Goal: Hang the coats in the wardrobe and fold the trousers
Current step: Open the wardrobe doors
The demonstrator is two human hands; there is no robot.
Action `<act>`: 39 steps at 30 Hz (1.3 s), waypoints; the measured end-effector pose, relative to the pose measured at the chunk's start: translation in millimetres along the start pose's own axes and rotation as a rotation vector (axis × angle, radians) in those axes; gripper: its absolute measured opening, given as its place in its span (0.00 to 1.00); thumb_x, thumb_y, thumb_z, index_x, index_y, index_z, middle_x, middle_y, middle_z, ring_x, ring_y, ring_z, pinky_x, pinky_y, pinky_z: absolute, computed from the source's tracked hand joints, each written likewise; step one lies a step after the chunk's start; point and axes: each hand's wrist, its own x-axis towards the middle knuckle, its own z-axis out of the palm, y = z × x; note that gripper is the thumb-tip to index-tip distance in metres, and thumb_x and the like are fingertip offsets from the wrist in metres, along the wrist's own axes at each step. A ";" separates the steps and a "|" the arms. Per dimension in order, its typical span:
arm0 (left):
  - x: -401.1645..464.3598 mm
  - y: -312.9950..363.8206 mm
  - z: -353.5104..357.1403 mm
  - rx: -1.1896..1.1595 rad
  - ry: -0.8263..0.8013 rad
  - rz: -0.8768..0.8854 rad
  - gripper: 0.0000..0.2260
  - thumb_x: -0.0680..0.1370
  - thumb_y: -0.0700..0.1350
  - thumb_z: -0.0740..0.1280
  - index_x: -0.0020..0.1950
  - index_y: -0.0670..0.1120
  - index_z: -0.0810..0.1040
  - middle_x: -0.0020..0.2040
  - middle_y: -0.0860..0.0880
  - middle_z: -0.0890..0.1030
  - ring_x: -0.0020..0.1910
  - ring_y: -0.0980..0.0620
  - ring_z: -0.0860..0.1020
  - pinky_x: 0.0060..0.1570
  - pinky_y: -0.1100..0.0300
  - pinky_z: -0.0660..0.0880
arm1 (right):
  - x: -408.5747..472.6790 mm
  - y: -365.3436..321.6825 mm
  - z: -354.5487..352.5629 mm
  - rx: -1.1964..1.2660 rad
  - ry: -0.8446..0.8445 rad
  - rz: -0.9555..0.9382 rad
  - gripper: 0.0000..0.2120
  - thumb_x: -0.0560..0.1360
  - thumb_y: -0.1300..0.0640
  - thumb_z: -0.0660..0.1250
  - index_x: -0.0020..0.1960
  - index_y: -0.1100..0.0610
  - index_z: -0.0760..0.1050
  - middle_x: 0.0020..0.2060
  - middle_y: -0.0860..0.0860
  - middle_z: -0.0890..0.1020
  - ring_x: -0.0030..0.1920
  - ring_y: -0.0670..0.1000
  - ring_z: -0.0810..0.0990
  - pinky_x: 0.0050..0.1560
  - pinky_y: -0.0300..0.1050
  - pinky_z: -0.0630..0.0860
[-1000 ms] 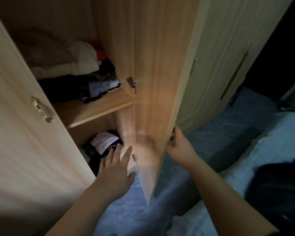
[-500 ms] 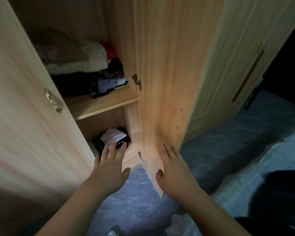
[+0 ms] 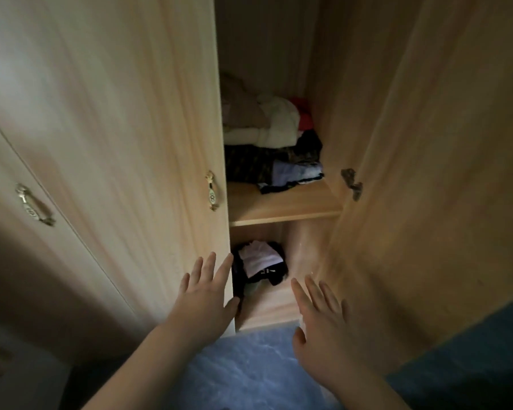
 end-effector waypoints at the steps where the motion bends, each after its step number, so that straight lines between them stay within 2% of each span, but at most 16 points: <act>1: 10.8 -9.0 -5.8 0.002 0.020 0.000 0.33 0.82 0.60 0.52 0.79 0.56 0.35 0.81 0.48 0.39 0.79 0.43 0.39 0.77 0.45 0.46 | 13.7 -8.0 -0.7 -0.003 -0.006 0.000 0.37 0.80 0.47 0.55 0.79 0.40 0.34 0.80 0.42 0.38 0.80 0.49 0.36 0.78 0.61 0.45; 7: 88.5 -55.4 -35.0 -0.122 0.067 0.045 0.33 0.82 0.57 0.55 0.80 0.55 0.39 0.82 0.50 0.44 0.80 0.46 0.42 0.77 0.48 0.48 | 87.1 -49.0 3.0 -0.013 -0.032 0.018 0.37 0.81 0.46 0.55 0.79 0.41 0.33 0.80 0.44 0.36 0.80 0.51 0.36 0.79 0.59 0.45; 10: 126.6 -63.8 -40.9 -0.552 0.182 0.009 0.30 0.80 0.47 0.63 0.80 0.52 0.52 0.78 0.50 0.61 0.77 0.48 0.60 0.73 0.54 0.61 | 107.4 -56.7 11.1 -0.001 -0.040 0.055 0.38 0.80 0.46 0.56 0.79 0.41 0.33 0.80 0.44 0.37 0.80 0.51 0.35 0.79 0.60 0.45; 12: 149.5 -61.6 -41.0 -0.933 0.216 -0.083 0.26 0.79 0.40 0.63 0.75 0.51 0.61 0.71 0.49 0.70 0.69 0.48 0.70 0.66 0.55 0.69 | 113.5 -57.0 17.2 -0.010 -0.055 0.086 0.38 0.80 0.46 0.56 0.79 0.41 0.33 0.80 0.45 0.37 0.80 0.51 0.35 0.79 0.59 0.45; 14: 169.5 -56.3 -38.9 -1.090 0.303 -0.067 0.20 0.78 0.35 0.63 0.66 0.52 0.69 0.62 0.50 0.75 0.61 0.51 0.75 0.61 0.56 0.73 | 114.3 -56.0 21.8 -0.004 -0.068 0.106 0.38 0.81 0.45 0.57 0.79 0.41 0.32 0.80 0.46 0.37 0.80 0.52 0.35 0.79 0.58 0.44; 16: 183.2 -52.6 -37.3 -1.084 0.389 -0.036 0.11 0.78 0.36 0.64 0.52 0.51 0.76 0.49 0.53 0.76 0.49 0.56 0.76 0.52 0.60 0.73 | 110.6 -53.9 23.8 0.007 -0.088 0.126 0.38 0.81 0.46 0.57 0.79 0.41 0.32 0.80 0.46 0.36 0.79 0.51 0.35 0.80 0.57 0.44; 18: 188.3 -52.4 -36.8 -1.065 0.404 -0.009 0.08 0.78 0.35 0.63 0.47 0.49 0.76 0.44 0.52 0.74 0.42 0.57 0.73 0.46 0.65 0.69 | 102.9 -52.1 22.9 0.017 -0.091 0.137 0.38 0.81 0.46 0.57 0.79 0.41 0.32 0.80 0.45 0.36 0.79 0.51 0.35 0.80 0.56 0.45; 20: 182.4 -54.4 -35.4 -1.048 0.355 0.017 0.15 0.76 0.33 0.63 0.55 0.52 0.75 0.52 0.50 0.76 0.49 0.55 0.75 0.48 0.67 0.70 | 92.4 -51.9 19.9 0.014 -0.089 0.131 0.38 0.81 0.46 0.57 0.79 0.41 0.32 0.80 0.44 0.36 0.79 0.50 0.35 0.80 0.56 0.46; 22: 169.8 -54.7 -33.2 -1.036 0.289 0.001 0.21 0.76 0.33 0.62 0.64 0.53 0.72 0.58 0.51 0.76 0.55 0.52 0.76 0.55 0.61 0.72 | 82.3 -53.4 16.5 0.013 -0.093 0.109 0.38 0.81 0.46 0.57 0.79 0.41 0.33 0.80 0.44 0.36 0.80 0.50 0.35 0.79 0.56 0.46; 25: 132.1 -47.1 -31.1 -0.993 0.253 -0.018 0.24 0.77 0.36 0.62 0.71 0.53 0.68 0.62 0.55 0.76 0.57 0.52 0.77 0.57 0.58 0.73 | 60.7 -54.8 14.1 0.009 -0.084 0.033 0.37 0.81 0.47 0.56 0.79 0.41 0.34 0.80 0.45 0.37 0.80 0.50 0.36 0.80 0.56 0.45; 29: 61.7 -38.8 -24.3 -0.939 0.265 -0.091 0.25 0.78 0.37 0.60 0.72 0.55 0.65 0.54 0.62 0.74 0.47 0.59 0.77 0.40 0.73 0.72 | 19.9 -51.3 14.0 0.004 -0.073 -0.067 0.38 0.81 0.46 0.57 0.79 0.42 0.34 0.80 0.44 0.38 0.80 0.49 0.38 0.79 0.53 0.43; 30: 42.4 -38.0 -21.2 -0.911 0.267 -0.120 0.25 0.79 0.37 0.60 0.73 0.57 0.64 0.54 0.62 0.73 0.47 0.60 0.77 0.39 0.74 0.73 | 8.9 -50.9 16.2 -0.007 -0.076 -0.095 0.38 0.81 0.46 0.57 0.79 0.42 0.33 0.80 0.44 0.38 0.80 0.49 0.38 0.79 0.52 0.43; 32: 4.2 -37.0 -15.6 -0.843 0.280 -0.179 0.27 0.79 0.39 0.61 0.75 0.58 0.60 0.58 0.61 0.70 0.50 0.56 0.76 0.44 0.67 0.78 | -11.5 -51.4 23.7 -0.016 -0.113 -0.151 0.39 0.81 0.47 0.58 0.79 0.42 0.32 0.80 0.44 0.36 0.80 0.50 0.37 0.79 0.54 0.42; 34: -29.8 -40.0 -10.8 -0.796 0.299 -0.245 0.28 0.79 0.39 0.62 0.76 0.58 0.58 0.55 0.60 0.71 0.50 0.51 0.78 0.47 0.56 0.81 | -27.2 -54.2 32.6 -0.024 -0.157 -0.204 0.39 0.82 0.47 0.58 0.79 0.42 0.31 0.79 0.45 0.35 0.79 0.50 0.35 0.79 0.54 0.40; 36: -61.1 -46.9 -8.9 -0.794 0.313 -0.310 0.29 0.79 0.37 0.62 0.76 0.57 0.58 0.49 0.62 0.72 0.45 0.49 0.80 0.43 0.56 0.79 | -39.6 -62.0 39.1 -0.041 -0.187 -0.271 0.39 0.82 0.47 0.58 0.79 0.42 0.31 0.80 0.46 0.35 0.79 0.51 0.35 0.77 0.54 0.39; 39: -102.8 -60.7 -11.0 -0.802 0.325 -0.403 0.30 0.78 0.37 0.63 0.76 0.57 0.57 0.50 0.58 0.77 0.40 0.51 0.80 0.43 0.53 0.80 | -54.2 -79.1 45.4 -0.011 -0.201 -0.369 0.39 0.81 0.47 0.57 0.79 0.41 0.32 0.79 0.43 0.35 0.80 0.52 0.36 0.77 0.54 0.41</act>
